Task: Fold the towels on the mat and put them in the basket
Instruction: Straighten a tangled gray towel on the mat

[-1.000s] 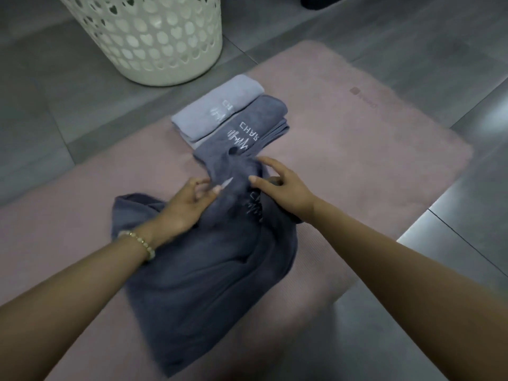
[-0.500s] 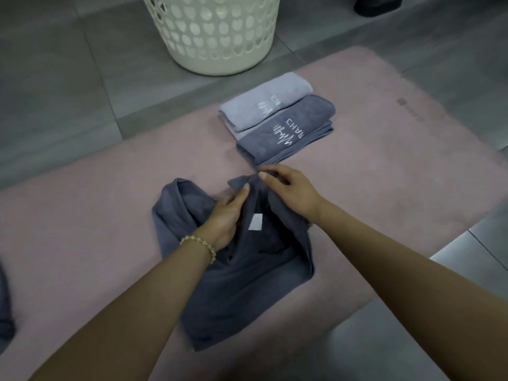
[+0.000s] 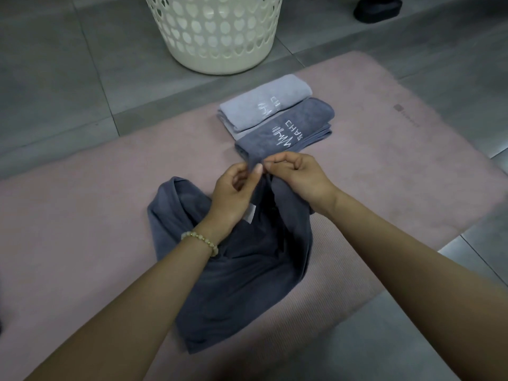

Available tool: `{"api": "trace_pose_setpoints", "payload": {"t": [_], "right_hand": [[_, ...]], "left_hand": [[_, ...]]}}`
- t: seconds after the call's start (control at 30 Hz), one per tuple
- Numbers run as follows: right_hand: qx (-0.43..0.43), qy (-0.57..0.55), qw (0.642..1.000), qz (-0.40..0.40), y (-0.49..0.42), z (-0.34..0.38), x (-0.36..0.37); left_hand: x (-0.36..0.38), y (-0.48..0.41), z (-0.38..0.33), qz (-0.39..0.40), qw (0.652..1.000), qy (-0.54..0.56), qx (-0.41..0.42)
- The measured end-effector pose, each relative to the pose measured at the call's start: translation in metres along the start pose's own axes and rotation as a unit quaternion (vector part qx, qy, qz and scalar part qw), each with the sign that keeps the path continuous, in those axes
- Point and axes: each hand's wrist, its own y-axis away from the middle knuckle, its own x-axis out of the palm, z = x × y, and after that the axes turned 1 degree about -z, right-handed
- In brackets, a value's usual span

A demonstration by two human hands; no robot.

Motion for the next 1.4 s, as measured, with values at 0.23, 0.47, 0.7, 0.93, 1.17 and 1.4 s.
{"api": "trace_pose_setpoints", "payload": {"t": [0.23,0.47,0.7,0.93,1.17,1.4], "right_hand": [[0.031,-0.02,0.999,-0.037,0.003,0.008,-0.015],[0.023,0.02,0.997,-0.071,0.008,0.005,-0.018],[0.011,-0.008,0.996,-0.087,0.009,0.006,-0.014],[-0.068,0.084,0.993,-0.05,0.01,0.013,-0.009],[-0.041,0.06,0.995,-0.066,0.006,0.012,-0.011],[0.041,0.018,0.997,-0.067,0.013,0.015,-0.026]], "left_hand": [[0.006,0.007,0.004,0.049,0.996,0.058,-0.046],[0.0,0.002,-0.009,0.076,0.993,0.031,-0.088],[0.006,-0.002,-0.021,-0.002,0.991,0.045,-0.13],[0.005,-0.006,-0.033,0.021,0.993,-0.001,-0.112],[0.002,-0.005,-0.032,0.025,0.994,-0.001,-0.107],[0.003,-0.004,-0.02,0.047,0.998,-0.04,0.015]]}}
